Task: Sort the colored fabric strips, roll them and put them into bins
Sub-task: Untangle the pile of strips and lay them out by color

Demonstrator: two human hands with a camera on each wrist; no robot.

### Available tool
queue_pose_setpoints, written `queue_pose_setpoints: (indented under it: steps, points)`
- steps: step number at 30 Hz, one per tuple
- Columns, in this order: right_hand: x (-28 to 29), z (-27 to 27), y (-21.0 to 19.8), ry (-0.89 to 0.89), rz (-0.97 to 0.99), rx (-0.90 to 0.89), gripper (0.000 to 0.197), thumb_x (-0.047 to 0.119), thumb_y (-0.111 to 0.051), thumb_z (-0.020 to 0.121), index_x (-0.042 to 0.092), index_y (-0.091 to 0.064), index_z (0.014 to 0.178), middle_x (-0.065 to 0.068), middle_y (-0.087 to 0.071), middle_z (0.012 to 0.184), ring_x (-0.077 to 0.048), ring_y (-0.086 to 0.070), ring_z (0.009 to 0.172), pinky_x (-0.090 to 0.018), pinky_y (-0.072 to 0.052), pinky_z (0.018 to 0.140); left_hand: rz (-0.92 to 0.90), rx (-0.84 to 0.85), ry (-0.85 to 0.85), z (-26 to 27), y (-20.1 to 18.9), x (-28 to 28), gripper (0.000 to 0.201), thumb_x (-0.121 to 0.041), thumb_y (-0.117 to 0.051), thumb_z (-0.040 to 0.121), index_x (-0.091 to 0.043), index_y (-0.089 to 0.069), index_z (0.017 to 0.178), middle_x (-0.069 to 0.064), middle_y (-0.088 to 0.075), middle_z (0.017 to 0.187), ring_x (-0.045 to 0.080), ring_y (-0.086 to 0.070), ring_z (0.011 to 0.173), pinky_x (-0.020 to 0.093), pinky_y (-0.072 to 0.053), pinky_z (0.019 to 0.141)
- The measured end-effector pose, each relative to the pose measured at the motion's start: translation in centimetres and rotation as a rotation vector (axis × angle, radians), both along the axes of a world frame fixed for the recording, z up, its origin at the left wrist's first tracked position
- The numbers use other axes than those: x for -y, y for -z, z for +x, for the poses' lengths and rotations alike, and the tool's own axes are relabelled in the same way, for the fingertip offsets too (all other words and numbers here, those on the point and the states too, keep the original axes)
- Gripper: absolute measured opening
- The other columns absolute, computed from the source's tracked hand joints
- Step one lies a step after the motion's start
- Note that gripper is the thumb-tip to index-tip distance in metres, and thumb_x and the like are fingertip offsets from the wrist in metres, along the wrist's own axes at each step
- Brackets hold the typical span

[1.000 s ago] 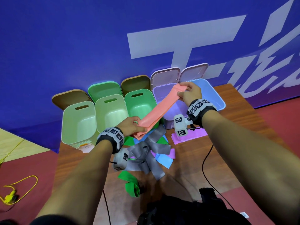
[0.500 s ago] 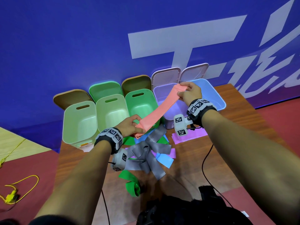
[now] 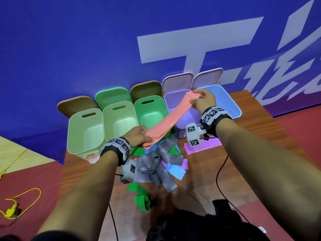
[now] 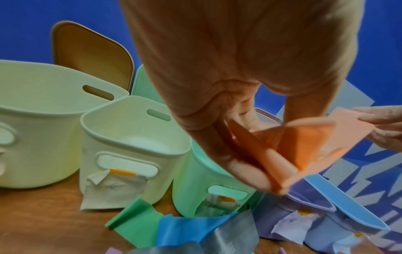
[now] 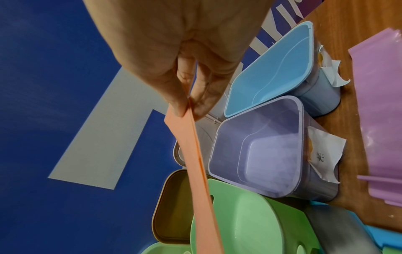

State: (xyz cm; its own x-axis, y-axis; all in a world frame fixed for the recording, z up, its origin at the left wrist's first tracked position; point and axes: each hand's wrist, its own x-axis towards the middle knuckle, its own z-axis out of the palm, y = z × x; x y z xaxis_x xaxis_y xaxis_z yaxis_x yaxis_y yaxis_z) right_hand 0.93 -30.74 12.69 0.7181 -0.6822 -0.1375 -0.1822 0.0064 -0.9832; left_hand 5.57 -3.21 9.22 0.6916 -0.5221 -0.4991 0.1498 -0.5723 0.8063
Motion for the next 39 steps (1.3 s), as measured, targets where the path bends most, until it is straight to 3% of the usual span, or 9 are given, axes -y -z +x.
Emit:
queue_pose_setpoints:
  steps: [9,13,17,21,23,26,28,32,39]
  points:
    - [0.0,0.1,0.3,0.006,0.001,-0.017,0.039,-0.014,-0.063,0.083,0.013,-0.066,0.11,-0.026,-0.062,0.118,-0.037,-0.067,0.102,-0.039,-0.061,0.08,-0.056,-0.016,-0.016,0.0,-0.1,-0.6,0.03,0.013,-0.064,0.085,-0.01,-0.048,0.097,0.02,-0.064,0.068,0.025,-0.059,0.046,0.027,-0.051,0.042]
    - [-0.1,0.3,0.4,0.0,-0.001,-0.015,0.038,-0.013,-0.063,0.083,0.017,-0.065,0.107,-0.025,-0.063,0.117,-0.036,-0.068,0.101,-0.038,-0.061,0.08,-0.022,-0.038,-0.038,0.1,0.4,-0.6,0.028,0.011,-0.064,0.086,-0.008,-0.05,0.1,0.007,-0.066,0.058,0.022,-0.061,0.047,0.027,-0.055,0.045]
    - [-0.2,0.4,0.6,-0.002,-0.003,-0.017,0.038,-0.013,-0.063,0.083,0.018,-0.065,0.105,-0.025,-0.064,0.115,-0.036,-0.068,0.099,-0.041,-0.061,0.083,0.001,-0.045,-0.057,0.0,0.5,-0.6,0.025,0.011,-0.059,0.087,-0.008,-0.049,0.101,0.008,-0.063,0.062,0.022,-0.06,0.049,0.027,-0.056,0.047]
    - [-0.2,0.4,0.9,-0.009,0.001,-0.019,0.039,-0.013,-0.063,0.083,0.016,-0.065,0.108,-0.025,-0.064,0.115,-0.036,-0.068,0.1,-0.038,-0.061,0.081,0.032,-0.029,-0.056,0.2,0.3,-0.7,0.024,-0.002,-0.063,0.083,-0.012,-0.048,0.099,0.014,-0.065,0.076,0.024,-0.058,0.058,0.031,-0.05,0.056]
    - [-0.2,0.5,1.0,-0.014,0.001,-0.024,0.039,-0.013,-0.063,0.083,0.013,-0.065,0.112,-0.025,-0.064,0.115,-0.035,-0.068,0.099,-0.035,-0.06,0.078,0.053,-0.008,-0.037,0.2,0.3,-0.9,0.032,-0.013,-0.066,0.072,-0.012,-0.048,0.098,0.013,-0.065,0.072,0.024,-0.057,0.059,0.03,-0.046,0.058]
    - [-0.1,0.5,1.2,-0.015,-0.001,-0.026,0.04,-0.013,-0.063,0.084,0.01,-0.064,0.116,-0.025,-0.064,0.114,-0.035,-0.068,0.099,-0.035,-0.06,0.078,-0.016,-0.06,-0.058,0.0,0.5,-1.0,0.03,0.002,-0.06,0.08,-0.009,-0.04,0.099,0.012,-0.056,0.055,0.023,-0.049,0.049,0.029,-0.044,0.053]
    - [0.0,0.4,1.4,-0.01,0.003,-0.025,0.04,-0.013,-0.063,0.084,0.008,-0.064,0.117,-0.026,-0.064,0.115,-0.036,-0.068,0.099,-0.036,-0.06,0.079,-0.057,-0.076,-0.097,0.0,1.0,-1.2,0.03,0.013,-0.055,0.087,-0.009,-0.039,0.1,0.014,-0.054,0.054,0.022,-0.048,0.045,0.027,-0.048,0.047]
    - [-0.1,0.4,1.8,-0.005,0.018,-0.031,0.04,-0.013,-0.063,0.083,0.01,-0.065,0.116,-0.025,-0.065,0.114,-0.035,-0.068,0.1,-0.033,-0.06,0.076,-0.081,-0.065,-0.129,-0.2,1.5,-1.6,0.029,0.011,-0.059,0.09,-0.008,-0.041,0.101,0.012,-0.058,0.058,0.019,-0.052,0.041,0.024,-0.047,0.041]
    - [-0.6,0.7,2.0,-0.014,0.043,-0.016,0.04,-0.014,-0.063,0.084,0.011,-0.064,0.114,-0.021,-0.066,0.115,-0.03,-0.068,0.095,-0.028,-0.059,0.069,-0.095,-0.027,-0.149,0.2,1.9,-2.4,0.029,0.004,-0.065,0.089,-0.01,-0.043,0.104,0.009,-0.066,0.069,0.022,-0.061,0.051,0.029,-0.057,0.05]
